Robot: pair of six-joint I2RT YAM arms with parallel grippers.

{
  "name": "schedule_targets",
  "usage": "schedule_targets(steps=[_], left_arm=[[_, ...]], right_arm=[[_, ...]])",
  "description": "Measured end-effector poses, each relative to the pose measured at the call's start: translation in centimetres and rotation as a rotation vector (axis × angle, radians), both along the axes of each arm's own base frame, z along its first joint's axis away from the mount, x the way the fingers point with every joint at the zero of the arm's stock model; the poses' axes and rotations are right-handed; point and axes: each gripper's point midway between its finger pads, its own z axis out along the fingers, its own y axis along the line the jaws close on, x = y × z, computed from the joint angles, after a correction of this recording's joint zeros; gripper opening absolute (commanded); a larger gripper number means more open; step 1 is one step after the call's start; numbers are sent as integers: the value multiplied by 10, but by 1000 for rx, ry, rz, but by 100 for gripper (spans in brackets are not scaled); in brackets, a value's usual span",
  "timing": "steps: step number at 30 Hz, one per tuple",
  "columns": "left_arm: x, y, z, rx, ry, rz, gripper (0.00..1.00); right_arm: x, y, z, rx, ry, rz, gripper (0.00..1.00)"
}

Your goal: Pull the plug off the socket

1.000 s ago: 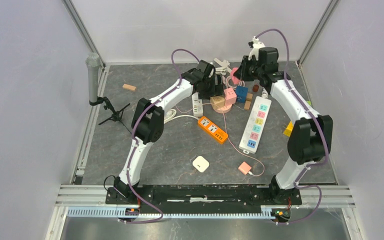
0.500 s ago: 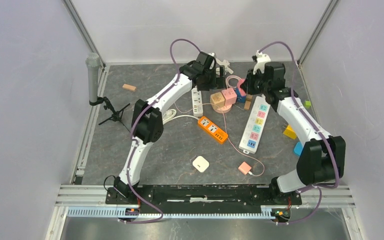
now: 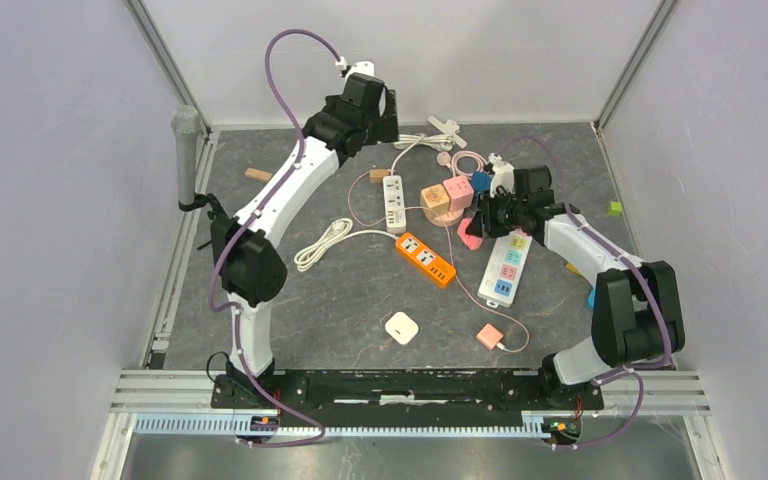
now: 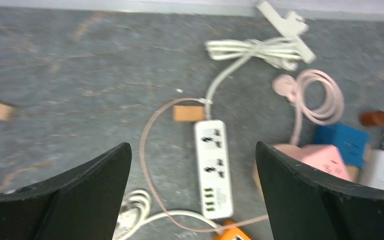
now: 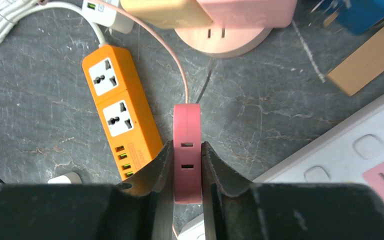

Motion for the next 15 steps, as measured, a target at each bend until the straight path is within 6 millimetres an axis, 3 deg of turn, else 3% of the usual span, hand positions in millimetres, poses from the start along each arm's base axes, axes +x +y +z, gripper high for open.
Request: schedule_targets(steps=[4,7,11,15], left_arm=[[9,34,3,108,-25,69,100],[8,43,-2,116,3,63,100],[6,36,-7,78,34,-15,100],[-2,14,-10,14,66,-122,100]], right_arm=[[-8,2,-20,-1,59,13,44],[-10,1,-30,-12,89,8,47],[-9,-4,-37,-37,99,-14,53],[-3,-13,-40,-82,104,-58,68]])
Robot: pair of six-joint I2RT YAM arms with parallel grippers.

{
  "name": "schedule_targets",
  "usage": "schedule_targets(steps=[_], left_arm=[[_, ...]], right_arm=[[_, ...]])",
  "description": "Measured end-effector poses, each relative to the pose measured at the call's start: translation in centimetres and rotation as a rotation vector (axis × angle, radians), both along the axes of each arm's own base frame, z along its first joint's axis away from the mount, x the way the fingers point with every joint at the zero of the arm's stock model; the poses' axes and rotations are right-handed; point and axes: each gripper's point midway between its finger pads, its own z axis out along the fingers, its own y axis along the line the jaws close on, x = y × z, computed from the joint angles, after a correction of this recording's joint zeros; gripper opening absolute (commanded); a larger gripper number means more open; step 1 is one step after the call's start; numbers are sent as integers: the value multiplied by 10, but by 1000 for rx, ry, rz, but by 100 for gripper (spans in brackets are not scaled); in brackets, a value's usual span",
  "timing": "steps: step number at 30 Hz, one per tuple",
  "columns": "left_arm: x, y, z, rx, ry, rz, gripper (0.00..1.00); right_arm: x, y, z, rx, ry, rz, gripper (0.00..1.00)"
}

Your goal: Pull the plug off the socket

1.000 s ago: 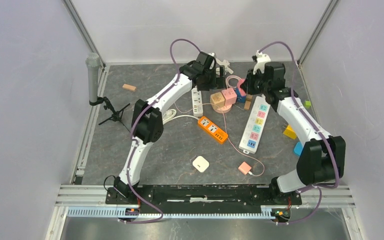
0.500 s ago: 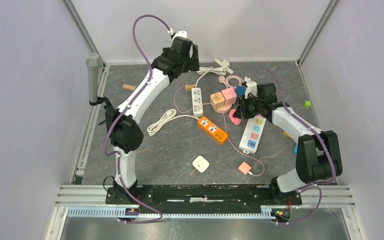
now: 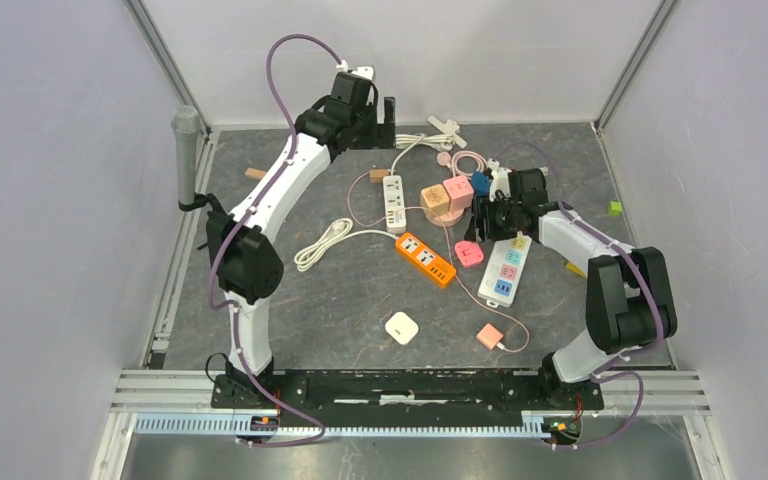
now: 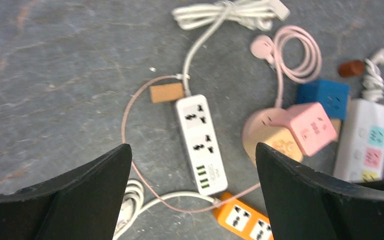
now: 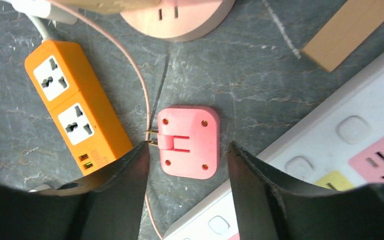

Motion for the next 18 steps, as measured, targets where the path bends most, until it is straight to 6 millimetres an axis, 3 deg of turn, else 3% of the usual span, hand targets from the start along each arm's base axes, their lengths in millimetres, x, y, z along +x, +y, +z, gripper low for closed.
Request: schedule_targets(steps=[4,8,14,18], left_arm=[[-10,-19,-11,-54,46,-92,100],[-26,-36,-34,-97,124,-172,100],[-47,-61,-63,-183,235,-217,100],[-59,-85,-85,-186,273,-260,100]], right_arm=[[16,-5,14,-26,-46,-35,81],[40,-6,36,-32,-131,-58,87],[71,-4,66,-18,-232,-92,86],[94,1,71,12,-242,-137,81]])
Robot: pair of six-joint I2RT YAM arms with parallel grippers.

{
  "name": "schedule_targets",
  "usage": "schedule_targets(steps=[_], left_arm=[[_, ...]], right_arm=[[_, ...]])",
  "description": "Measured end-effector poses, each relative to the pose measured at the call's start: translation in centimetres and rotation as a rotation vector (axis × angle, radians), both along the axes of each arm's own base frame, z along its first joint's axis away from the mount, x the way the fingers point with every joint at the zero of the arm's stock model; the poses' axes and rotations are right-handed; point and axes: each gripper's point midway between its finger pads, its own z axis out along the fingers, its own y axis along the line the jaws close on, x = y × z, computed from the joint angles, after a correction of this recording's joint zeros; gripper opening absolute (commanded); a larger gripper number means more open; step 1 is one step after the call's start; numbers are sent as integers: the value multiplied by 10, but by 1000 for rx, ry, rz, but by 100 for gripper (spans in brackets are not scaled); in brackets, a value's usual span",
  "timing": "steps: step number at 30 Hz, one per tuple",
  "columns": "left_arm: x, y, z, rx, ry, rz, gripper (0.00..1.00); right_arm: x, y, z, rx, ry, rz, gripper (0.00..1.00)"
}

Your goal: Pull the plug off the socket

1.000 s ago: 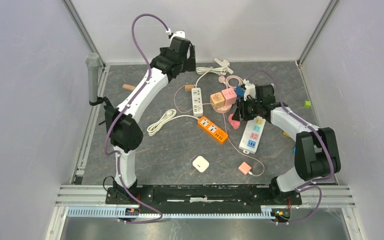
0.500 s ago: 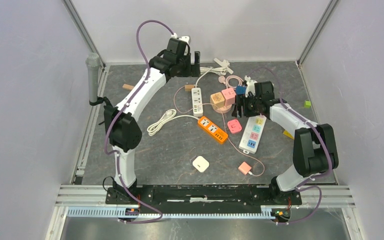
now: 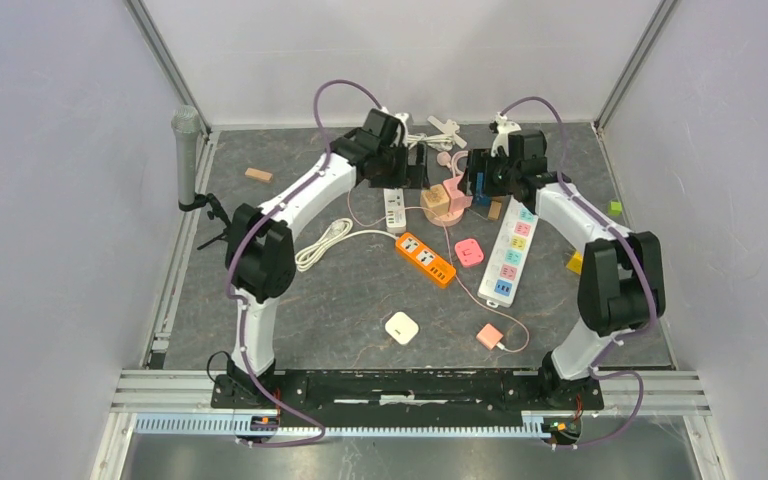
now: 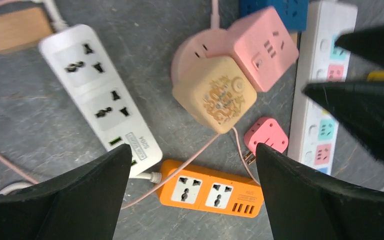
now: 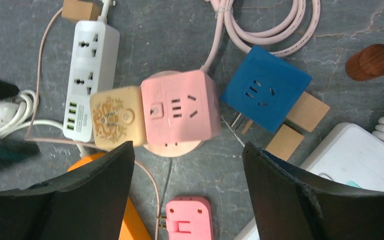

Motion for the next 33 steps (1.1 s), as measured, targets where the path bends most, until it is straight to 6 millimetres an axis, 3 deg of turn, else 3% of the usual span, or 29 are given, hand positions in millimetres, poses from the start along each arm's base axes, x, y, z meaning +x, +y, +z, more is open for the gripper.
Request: schedule_targets(steps=[6,10,14,20,28,33], left_arm=[[-21,-37,-22,85,-104,-240,99],[-18,-56,-24,118,-198,-389,96],[-1,-58,-32,170,-275,-468,96],[9,-51,-57,257,-312,-566,92],[6,-56,-74,253,-284,-632,67],[4,-58,-76,253,-287,-660,38]], right_arm=[[24,6,-11,35,71,-53,72],[26,7,-26,41,141,-74,68],[20,8,-40,47,202,-85,64],[19,13,-39,70,209,-72,53],[20,13,-40,84,196,-61,43],[21,13,-39,85,179,-54,38]])
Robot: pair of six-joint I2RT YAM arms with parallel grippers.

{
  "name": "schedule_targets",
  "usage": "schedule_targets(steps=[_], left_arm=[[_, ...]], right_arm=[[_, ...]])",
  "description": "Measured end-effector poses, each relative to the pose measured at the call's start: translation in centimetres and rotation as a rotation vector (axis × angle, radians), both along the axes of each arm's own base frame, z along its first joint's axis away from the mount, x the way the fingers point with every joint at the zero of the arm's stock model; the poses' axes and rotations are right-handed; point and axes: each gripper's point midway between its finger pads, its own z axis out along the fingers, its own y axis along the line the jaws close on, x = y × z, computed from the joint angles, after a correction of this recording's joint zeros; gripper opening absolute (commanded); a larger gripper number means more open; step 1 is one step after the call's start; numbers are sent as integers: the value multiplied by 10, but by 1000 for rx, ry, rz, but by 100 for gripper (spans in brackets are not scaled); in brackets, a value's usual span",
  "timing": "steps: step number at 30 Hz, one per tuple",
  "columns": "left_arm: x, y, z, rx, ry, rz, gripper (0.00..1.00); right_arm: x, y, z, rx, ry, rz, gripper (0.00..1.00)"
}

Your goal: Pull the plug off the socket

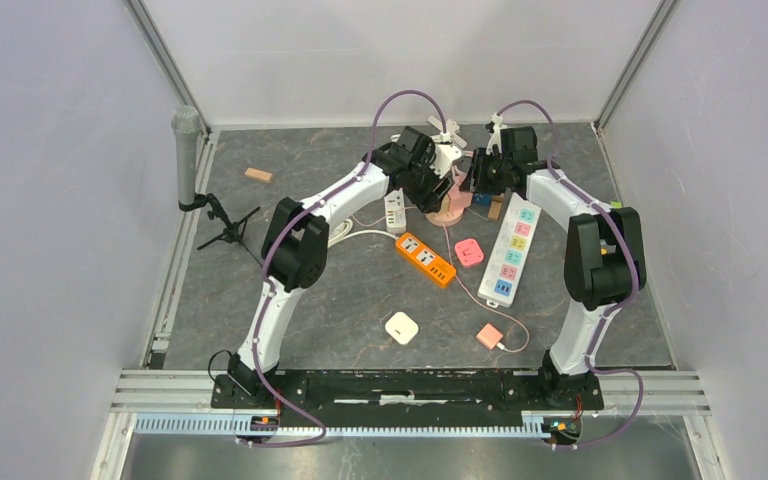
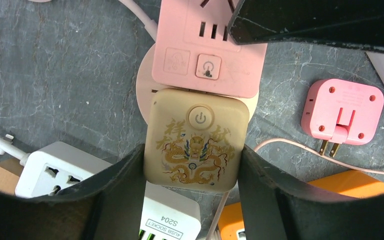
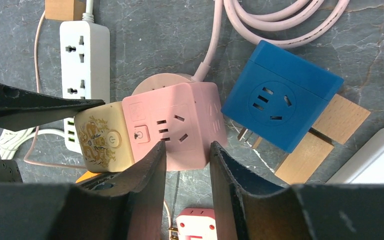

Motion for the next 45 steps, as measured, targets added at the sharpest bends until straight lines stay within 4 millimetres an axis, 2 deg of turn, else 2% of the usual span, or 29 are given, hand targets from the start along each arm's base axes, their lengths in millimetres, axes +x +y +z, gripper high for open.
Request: schedule_targets(steps=[2,5,18,34,41,45], left_arm=[[0,0,0,0,-2,-5,29],[0,0,0,-1,-1,-6,21],[-1,1,2,-9,8,-10,3],[-7,3,6,-50,75,114,2],[-14,3,2,21,-30,60,2],[-13,4,1,3,-24,65,2]], right_arm=[[0,0,0,-1,-4,2,37],[1,-1,0,-6,-11,7,36],[0,0,-1,-50,-80,39,34],[4,2,1,-87,-86,22,31],[2,6,2,-170,-97,61,31],[4,7,1,-174,-96,62,31]])
